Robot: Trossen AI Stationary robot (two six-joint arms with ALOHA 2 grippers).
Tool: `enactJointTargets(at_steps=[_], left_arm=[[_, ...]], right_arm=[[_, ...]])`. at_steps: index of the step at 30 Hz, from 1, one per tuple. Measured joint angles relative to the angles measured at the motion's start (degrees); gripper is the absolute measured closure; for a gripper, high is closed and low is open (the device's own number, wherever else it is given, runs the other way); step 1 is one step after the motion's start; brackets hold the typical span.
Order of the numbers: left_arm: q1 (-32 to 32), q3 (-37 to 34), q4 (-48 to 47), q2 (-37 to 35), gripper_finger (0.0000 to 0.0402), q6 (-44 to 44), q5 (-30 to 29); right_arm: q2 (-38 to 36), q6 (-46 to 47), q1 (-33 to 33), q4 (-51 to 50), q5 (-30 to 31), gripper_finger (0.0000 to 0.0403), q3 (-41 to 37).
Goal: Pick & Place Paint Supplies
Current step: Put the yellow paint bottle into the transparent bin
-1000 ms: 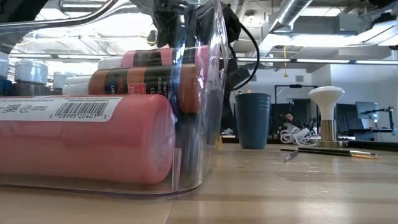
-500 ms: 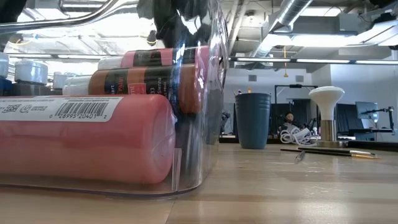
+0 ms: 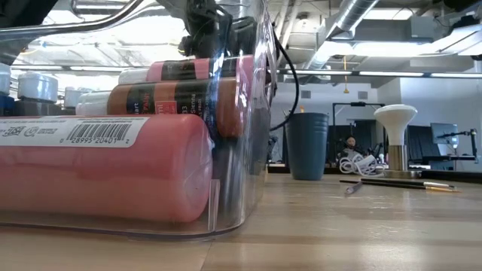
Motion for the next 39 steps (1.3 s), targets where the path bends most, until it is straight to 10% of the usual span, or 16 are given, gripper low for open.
enactJointTargets(at_steps=[21, 39], left_arm=[[0.6, -0.2, 1.8, -3.0, 0.0183, 30.3, -2.2], [2.9, -6.2, 4.3, -2.0, 0.0183, 28.7, -1.6]], right_arm=[[0.0, 0.0, 0.6, -0.1, -1.3, 0.0148, 0.0], [0.0, 0.0, 1.1, -0.3, -1.3, 0.0148, 0.0]])
